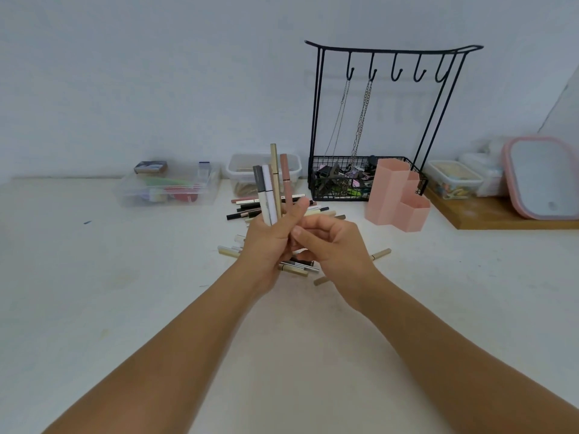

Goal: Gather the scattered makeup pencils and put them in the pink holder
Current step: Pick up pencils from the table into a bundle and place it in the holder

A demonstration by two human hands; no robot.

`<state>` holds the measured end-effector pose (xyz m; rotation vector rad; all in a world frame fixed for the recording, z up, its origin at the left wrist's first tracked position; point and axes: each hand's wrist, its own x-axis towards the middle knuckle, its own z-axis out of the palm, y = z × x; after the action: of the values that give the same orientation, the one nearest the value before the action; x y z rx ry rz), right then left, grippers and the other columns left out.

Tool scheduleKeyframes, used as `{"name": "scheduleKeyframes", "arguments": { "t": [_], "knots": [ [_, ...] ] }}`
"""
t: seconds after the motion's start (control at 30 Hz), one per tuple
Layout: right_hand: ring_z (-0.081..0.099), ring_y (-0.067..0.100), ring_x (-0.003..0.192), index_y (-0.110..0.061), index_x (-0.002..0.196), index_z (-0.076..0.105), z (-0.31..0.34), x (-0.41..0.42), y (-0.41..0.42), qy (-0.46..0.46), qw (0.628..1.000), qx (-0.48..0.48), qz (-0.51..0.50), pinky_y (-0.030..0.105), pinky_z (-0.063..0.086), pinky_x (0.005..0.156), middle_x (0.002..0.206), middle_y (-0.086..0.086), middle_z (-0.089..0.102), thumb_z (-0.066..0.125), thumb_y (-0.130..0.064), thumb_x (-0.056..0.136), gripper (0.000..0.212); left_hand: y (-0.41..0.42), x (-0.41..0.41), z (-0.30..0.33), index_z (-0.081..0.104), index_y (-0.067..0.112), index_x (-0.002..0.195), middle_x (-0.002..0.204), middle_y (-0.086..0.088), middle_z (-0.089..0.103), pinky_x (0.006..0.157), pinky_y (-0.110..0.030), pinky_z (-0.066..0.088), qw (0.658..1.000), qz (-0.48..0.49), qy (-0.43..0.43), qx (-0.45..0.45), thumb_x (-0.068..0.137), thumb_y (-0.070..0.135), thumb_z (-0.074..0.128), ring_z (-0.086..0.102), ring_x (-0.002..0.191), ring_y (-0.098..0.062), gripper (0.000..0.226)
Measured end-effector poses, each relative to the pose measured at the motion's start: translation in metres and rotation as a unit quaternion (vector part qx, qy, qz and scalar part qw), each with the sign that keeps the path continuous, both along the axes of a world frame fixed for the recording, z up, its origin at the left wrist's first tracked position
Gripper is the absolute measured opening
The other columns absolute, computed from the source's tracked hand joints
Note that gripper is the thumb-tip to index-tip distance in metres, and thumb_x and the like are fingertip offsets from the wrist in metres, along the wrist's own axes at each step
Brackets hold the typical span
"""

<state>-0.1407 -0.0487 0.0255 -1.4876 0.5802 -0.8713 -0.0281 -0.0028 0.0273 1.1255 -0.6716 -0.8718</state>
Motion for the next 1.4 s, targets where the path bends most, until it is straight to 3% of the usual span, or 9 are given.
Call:
{"name": "scheduleKeyframes", "arguments": {
  "t": [0.13, 0.33, 0.43, 0.5, 0.67, 0.8, 1.0, 1.23, 1.4],
  "knots": [
    [0.073, 0.008, 0.07, -0.002, 0.104, 0.074, -0.002, -0.001, 0.003, -0.002, 0.999, -0.038, -0.014, 0.016, 0.055, 0.063, 0.077, 0.001, 0.077, 0.069, 0.008, 0.085, 0.022, -0.001, -0.002, -0.004, 0.061, 0.015, 0.073, 0.062, -0.003, 0.06, 0.044, -0.02, 0.045, 0.999, 0.005, -0.05, 0.009, 0.082, 0.023, 0.083, 0.058, 0.051, -0.014, 0.025],
    [0.071, 0.008, 0.077, -0.017, 0.087, 0.076, -0.003, -0.003, -0.008, 0.053, 0.994, -0.078, -0.05, 0.022, 0.058, 0.074, 0.08, -0.006, 0.076, 0.08, -0.006, 0.081, 0.013, -0.004, 0.016, 0.0, 0.05, 0.014, 0.066, 0.049, 0.0, 0.049, 0.04, -0.022, 0.038, 0.989, 0.091, -0.09, 0.068, 0.097, 0.042, 0.065, 0.05, 0.045, -0.016, 0.045],
    [0.061, 0.008, 0.094, -0.025, 0.11, 0.073, -0.015, 0.0, -0.017, 0.269, 0.913, -0.289, -0.1, 0.024, 0.048, 0.083, 0.102, -0.012, 0.07, 0.07, -0.029, 0.091, 0.02, 0.0, 0.032, 0.006, 0.057, 0.013, 0.078, 0.052, -0.001, 0.059, 0.043, -0.024, 0.046, 0.991, 0.101, -0.07, 0.049, 0.1, 0.043, 0.06, 0.069, 0.059, -0.022, 0.037],
    [0.055, 0.012, 0.108, -0.026, 0.122, 0.069, -0.019, 0.003, -0.019, 0.339, 0.878, -0.326, -0.086, 0.028, 0.044, 0.092, 0.116, -0.009, 0.066, 0.063, -0.04, 0.094, 0.032, 0.003, 0.041, 0.006, 0.061, 0.013, 0.089, 0.056, 0.001, 0.064, 0.044, -0.024, 0.049, 0.991, 0.112, -0.048, 0.048, 0.099, 0.045, 0.061, 0.071, 0.061, -0.018, 0.033],
    [0.059, 0.014, 0.1, -0.026, 0.11, 0.076, -0.015, 0.014, -0.015, 0.394, 0.842, -0.363, -0.067, 0.035, 0.05, 0.085, 0.103, -0.005, 0.07, 0.059, -0.042, 0.095, 0.028, 0.009, 0.064, 0.002, 0.043, 0.021, 0.074, 0.043, 0.01, 0.039, 0.035, -0.019, 0.026, 0.983, 0.173, -0.003, 0.068, 0.092, 0.049, 0.07, 0.034, 0.038, -0.008, 0.043],
    [0.052, 0.001, 0.071, -0.023, 0.09, 0.077, -0.016, 0.011, -0.015, 0.353, 0.879, -0.31, -0.081, 0.02, 0.04, 0.061, 0.084, -0.011, 0.066, 0.067, -0.034, 0.092, 0.015, 0.009, 0.071, 0.0, 0.045, 0.021, 0.079, 0.041, 0.011, 0.035, 0.035, -0.02, 0.024, 0.98, 0.181, 0.011, 0.087, 0.088, 0.048, 0.075, 0.031, 0.036, -0.007, 0.042],
    [0.048, -0.002, 0.059, -0.018, 0.088, 0.076, -0.007, -0.002, -0.027, 0.214, 0.942, -0.21, -0.152, 0.007, 0.037, 0.056, 0.069, -0.015, 0.057, 0.074, -0.021, 0.088, 0.004, 0.005, 0.064, -0.003, 0.054, 0.015, 0.087, 0.056, 0.003, 0.046, 0.04, -0.023, 0.026, 0.98, 0.168, -0.002, 0.107, 0.082, 0.052, 0.079, 0.037, 0.046, -0.011, 0.045],
    [0.046, 0.001, 0.055, -0.007, 0.097, 0.075, 0.001, -0.014, -0.033, 0.047, 0.99, -0.004, -0.13, 0.011, 0.039, 0.053, 0.062, -0.01, 0.058, 0.066, -0.017, 0.095, 0.014, 0.002, 0.038, 0.0, 0.04, 0.02, 0.068, 0.05, 0.005, 0.029, 0.035, -0.02, 0.019, 0.992, 0.099, 0.005, 0.081, 0.089, 0.045, 0.075, 0.023, 0.043, -0.011, 0.048],
    [0.054, 0.006, 0.06, 0.005, 0.11, 0.069, 0.007, -0.007, -0.022, -0.068, 0.99, 0.115, -0.045, 0.017, 0.048, 0.061, 0.072, 0.002, 0.064, 0.056, -0.013, 0.1, 0.025, 0.001, 0.019, -0.001, 0.055, 0.016, 0.083, 0.048, 0.005, 0.03, 0.035, -0.018, 0.021, 0.998, 0.044, -0.008, 0.045, 0.1, 0.043, 0.06, 0.032, 0.04, -0.009, 0.032]
  ]
}}
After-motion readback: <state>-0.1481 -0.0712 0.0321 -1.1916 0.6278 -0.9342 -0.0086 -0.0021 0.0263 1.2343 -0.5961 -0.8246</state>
